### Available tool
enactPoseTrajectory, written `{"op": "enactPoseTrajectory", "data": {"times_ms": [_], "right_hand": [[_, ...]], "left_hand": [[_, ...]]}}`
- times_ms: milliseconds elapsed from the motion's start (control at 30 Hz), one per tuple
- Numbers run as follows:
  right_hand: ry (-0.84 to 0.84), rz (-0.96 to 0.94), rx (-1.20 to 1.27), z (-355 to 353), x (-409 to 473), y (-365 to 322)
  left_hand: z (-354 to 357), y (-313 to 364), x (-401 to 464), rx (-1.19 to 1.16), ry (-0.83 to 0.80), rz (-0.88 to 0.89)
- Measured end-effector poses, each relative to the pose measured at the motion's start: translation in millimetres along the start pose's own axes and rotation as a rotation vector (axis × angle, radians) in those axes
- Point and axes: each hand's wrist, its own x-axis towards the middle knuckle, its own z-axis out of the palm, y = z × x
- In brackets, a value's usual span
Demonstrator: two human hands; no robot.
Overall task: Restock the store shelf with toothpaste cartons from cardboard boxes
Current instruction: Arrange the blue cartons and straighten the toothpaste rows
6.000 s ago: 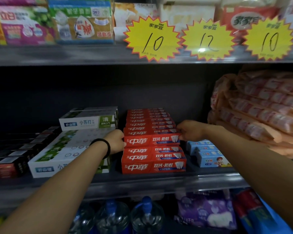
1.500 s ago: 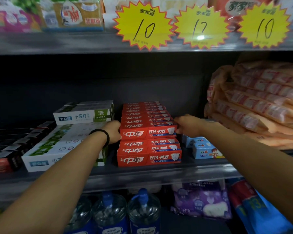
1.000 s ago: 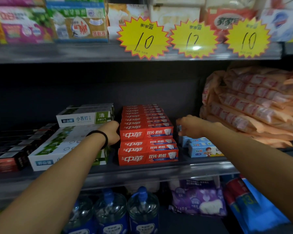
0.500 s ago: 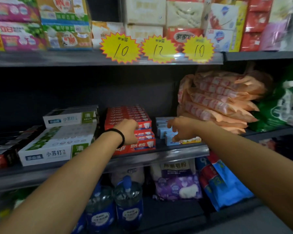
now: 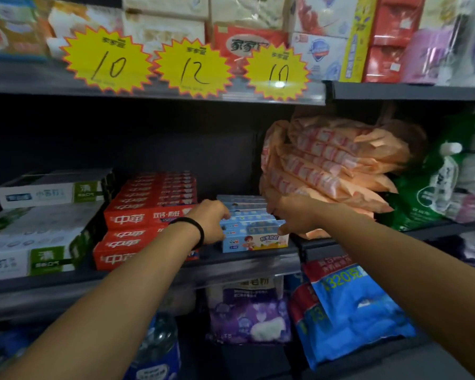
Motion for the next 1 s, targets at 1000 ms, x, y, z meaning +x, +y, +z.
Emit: {"op": "enactPoseTrajectory", "data": {"times_ms": [1000], "right_hand": [[0.026, -0.239, -0.047, 34.5, 23.3, 34.3]], "left_hand": [[19.7, 24.2, 29.2, 0.162, -0.123, 0.024]]}}
